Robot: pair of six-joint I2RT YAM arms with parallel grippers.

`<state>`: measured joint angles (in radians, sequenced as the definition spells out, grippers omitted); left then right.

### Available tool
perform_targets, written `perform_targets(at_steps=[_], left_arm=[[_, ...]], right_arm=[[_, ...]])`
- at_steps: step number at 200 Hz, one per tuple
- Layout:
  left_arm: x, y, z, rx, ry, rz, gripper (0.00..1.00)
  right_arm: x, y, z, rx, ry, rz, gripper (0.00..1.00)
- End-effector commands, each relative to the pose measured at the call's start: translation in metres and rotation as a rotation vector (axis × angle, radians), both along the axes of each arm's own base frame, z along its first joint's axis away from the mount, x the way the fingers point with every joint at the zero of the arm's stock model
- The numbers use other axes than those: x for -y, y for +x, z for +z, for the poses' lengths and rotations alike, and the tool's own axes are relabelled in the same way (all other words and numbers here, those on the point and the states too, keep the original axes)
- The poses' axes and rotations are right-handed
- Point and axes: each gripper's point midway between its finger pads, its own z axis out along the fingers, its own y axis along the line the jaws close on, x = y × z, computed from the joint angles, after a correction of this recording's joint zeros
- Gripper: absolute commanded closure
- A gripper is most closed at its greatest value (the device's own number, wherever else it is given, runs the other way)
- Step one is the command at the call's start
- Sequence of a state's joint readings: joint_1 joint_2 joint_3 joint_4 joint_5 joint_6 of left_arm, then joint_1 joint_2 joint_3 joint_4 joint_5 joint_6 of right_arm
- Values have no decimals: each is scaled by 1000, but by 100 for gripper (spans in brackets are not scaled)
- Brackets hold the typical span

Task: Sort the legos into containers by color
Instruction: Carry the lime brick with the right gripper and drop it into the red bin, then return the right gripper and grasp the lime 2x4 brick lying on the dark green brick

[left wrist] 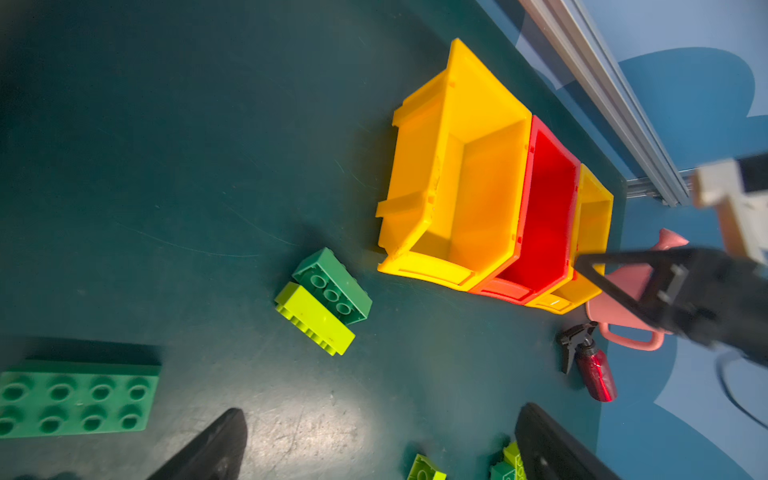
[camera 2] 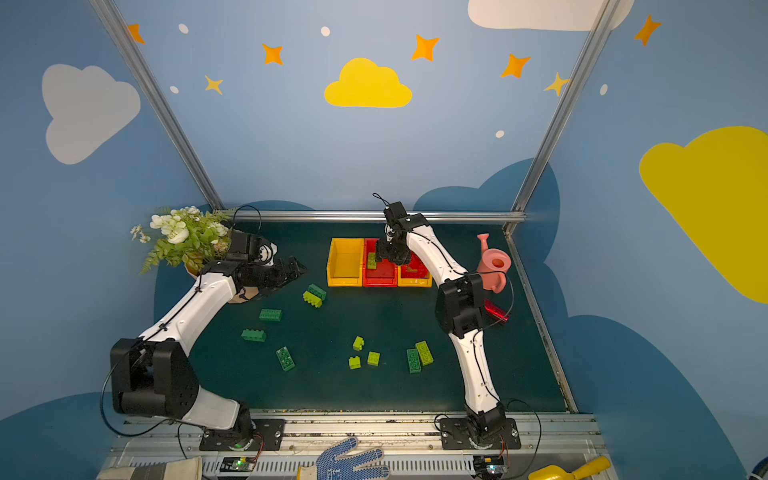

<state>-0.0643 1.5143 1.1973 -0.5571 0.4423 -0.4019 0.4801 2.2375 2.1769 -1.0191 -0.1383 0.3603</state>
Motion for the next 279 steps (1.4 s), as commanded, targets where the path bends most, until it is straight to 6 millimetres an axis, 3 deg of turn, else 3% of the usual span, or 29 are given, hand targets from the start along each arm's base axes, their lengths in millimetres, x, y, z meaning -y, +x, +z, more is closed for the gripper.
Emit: perform_targets(at_steps=[1, 17, 61, 86, 105, 155, 229, 279], left_arm=[[25, 0, -1, -8, -32, -64, 0], [45, -3, -6, -19, -18, -123, 0], [100, -16, -11, -33, 17, -275, 0], [123, -27, -17, -39, 36, -335, 0], [137, -31, -18, -40, 31, -355, 0], [161, -30, -11, -26, 45, -384, 0], [159, -29, -10, -26, 86, -409, 0], [154, -29, -12, -21, 106, -432, 0]], right_arm=[[26, -36, 26, 10, -52, -30, 29], [46, -64, 19, -15, -90, -61, 29], [111, -166, -35, -187, -196, -233, 26], [132, -217, -58, -247, -172, -356, 18], [139, -238, -68, -266, -142, -429, 16], [142, -252, -77, -287, -87, -569, 9], [127, -240, -101, -349, -51, -653, 8], [124, -243, -114, -391, -31, -743, 9]])
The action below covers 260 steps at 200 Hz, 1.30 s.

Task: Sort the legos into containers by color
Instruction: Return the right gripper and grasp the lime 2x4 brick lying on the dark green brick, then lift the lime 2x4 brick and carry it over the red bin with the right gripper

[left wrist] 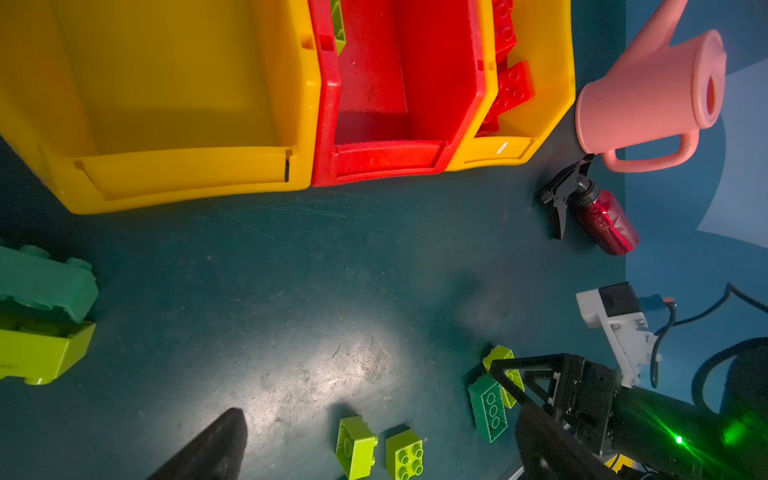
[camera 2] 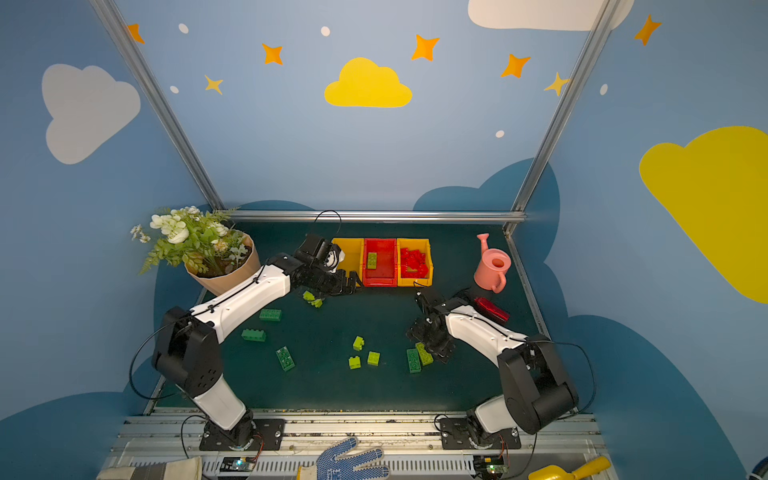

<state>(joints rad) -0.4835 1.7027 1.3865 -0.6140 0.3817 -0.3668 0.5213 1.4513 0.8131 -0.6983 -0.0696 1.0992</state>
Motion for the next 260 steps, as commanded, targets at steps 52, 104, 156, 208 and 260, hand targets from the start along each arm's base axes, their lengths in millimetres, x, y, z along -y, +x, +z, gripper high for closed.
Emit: perform_targets(at_steps=[52, 104, 156, 208, 260], left_arm=[[-14, 3, -2, -7, 20, -6, 0], [-19, 6, -5, -27, -2, 13, 0], [-23, 9, -11, -67, -34, 41, 0], [-27, 12, -11, -66, -41, 53, 0], [-31, 17, -8, -47, -39, 59, 0]], right_arm=[[0, -9, -9, -32, -12, -138, 10], [0, -15, -3, -36, -26, -181, 9], [-5, -7, -14, -39, -29, -209, 18], [-2, -4, -12, -34, -76, -160, 51], [-20, 35, 28, 39, -135, 37, 54]])
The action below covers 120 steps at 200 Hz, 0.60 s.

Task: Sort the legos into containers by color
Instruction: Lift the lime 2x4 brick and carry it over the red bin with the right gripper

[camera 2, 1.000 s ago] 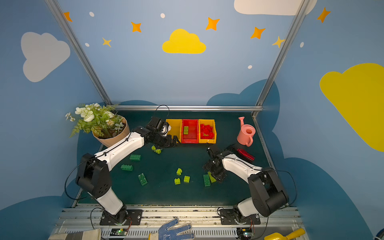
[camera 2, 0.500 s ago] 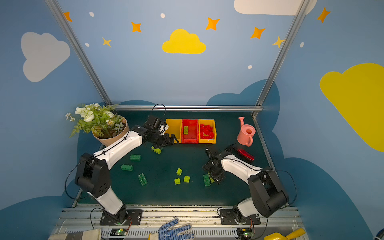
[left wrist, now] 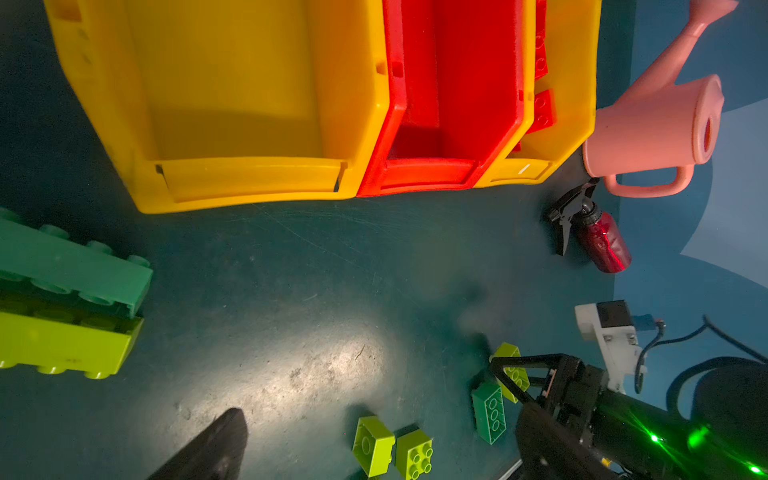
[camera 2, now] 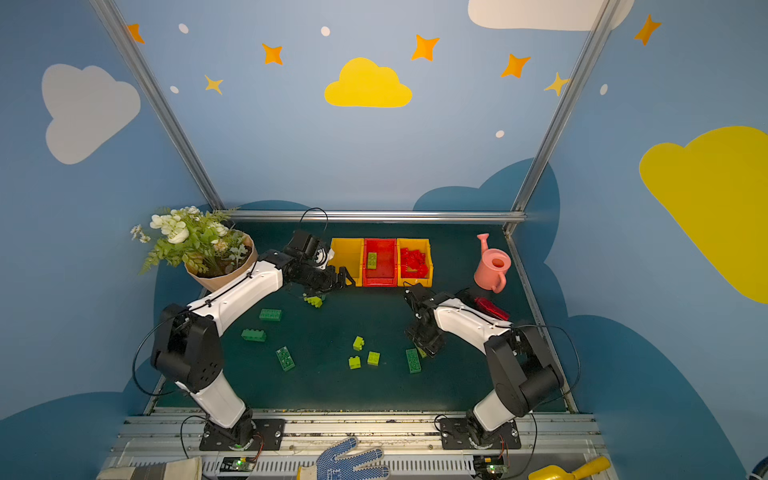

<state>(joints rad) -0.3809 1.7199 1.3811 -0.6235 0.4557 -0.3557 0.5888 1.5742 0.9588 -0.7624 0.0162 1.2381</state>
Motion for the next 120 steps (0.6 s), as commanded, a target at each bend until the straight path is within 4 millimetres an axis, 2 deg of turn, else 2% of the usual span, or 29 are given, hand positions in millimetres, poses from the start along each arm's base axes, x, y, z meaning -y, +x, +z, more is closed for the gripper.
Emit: perform_targets(at_steps=[1, 35, 74, 94, 120], left_arm=[[-2, 2, -3, 2, 2, 2, 0], [-11, 4, 1, 23, 25, 22, 0], [-36, 8, 3, 35, 49, 91, 0], [-50, 8, 4, 34, 56, 125, 0], [-65, 8, 7, 39, 74, 158, 0]], right_arm=[[-5, 18, 24, 42, -53, 124, 54], [-41, 65, 53, 146, 0, 275, 53], [-90, 132, 80, 301, 54, 494, 53], [-109, 166, 85, 390, 45, 605, 53], [-120, 205, 88, 455, 62, 646, 53]])
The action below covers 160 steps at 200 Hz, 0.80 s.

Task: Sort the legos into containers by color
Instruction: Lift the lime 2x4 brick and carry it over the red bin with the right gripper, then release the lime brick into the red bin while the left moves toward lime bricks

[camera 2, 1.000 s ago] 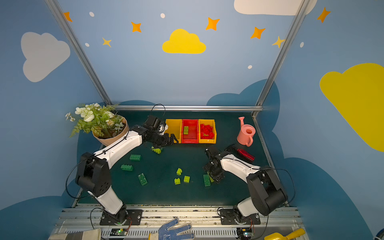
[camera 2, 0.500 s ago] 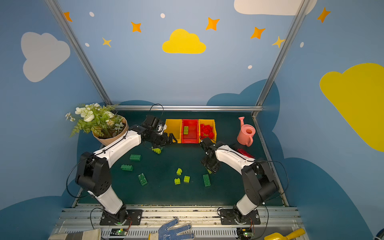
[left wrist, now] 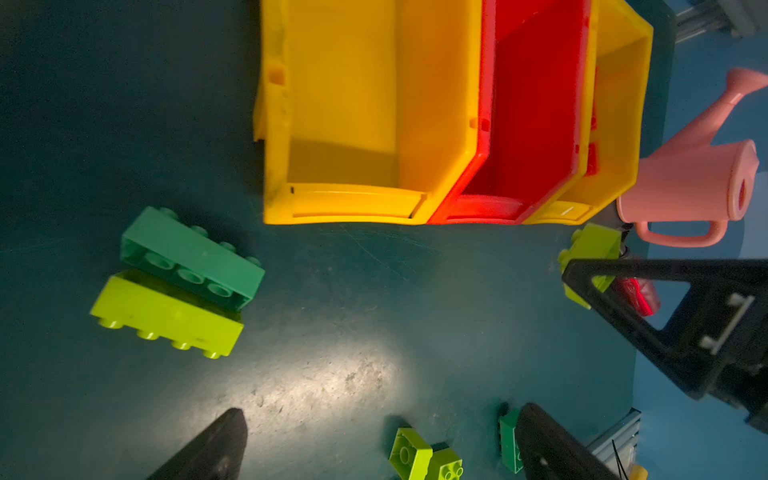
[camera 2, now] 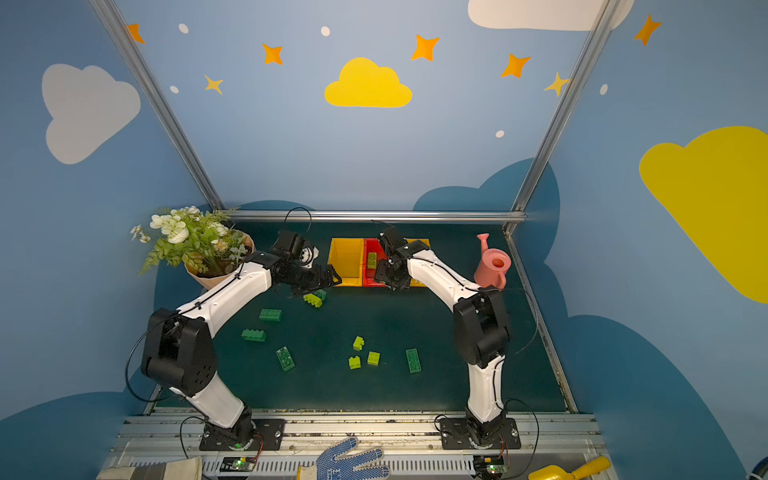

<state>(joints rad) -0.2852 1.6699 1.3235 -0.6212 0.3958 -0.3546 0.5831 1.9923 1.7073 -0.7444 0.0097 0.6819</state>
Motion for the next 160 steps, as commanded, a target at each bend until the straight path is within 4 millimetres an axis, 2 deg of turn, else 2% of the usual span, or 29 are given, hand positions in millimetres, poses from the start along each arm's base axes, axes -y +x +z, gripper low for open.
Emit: perform_targets(at_steps=[1, 32, 57, 69, 78, 86, 102, 134, 160], left_arm=[[-17, -3, 11, 25, 24, 34, 0], [-29, -5, 16, 34, 43, 58, 0], [-35, -3, 20, 45, 56, 67, 0], [-35, -2, 23, 55, 57, 65, 0], [-35, -2, 24, 58, 56, 67, 0], [-35, -1, 24, 58, 55, 70, 0], [-34, -1, 24, 52, 45, 79, 0], [-27, -7, 23, 44, 32, 90, 0], [-10, -25, 17, 40, 83, 36, 0]], right_arm=[[-7, 34, 6, 88, -5, 109, 53], [-8, 70, -2, 104, 16, 108, 52], [-16, 89, -7, 108, 66, 125, 48], [-21, 95, -7, 106, 90, 139, 43], [-24, 98, -5, 106, 106, 149, 32], [-27, 99, -3, 103, 116, 156, 22], [-31, 98, 8, 110, 140, 175, 16], [-28, 86, 39, 126, 156, 210, 13], [-14, 64, 61, 117, 150, 230, 12]])
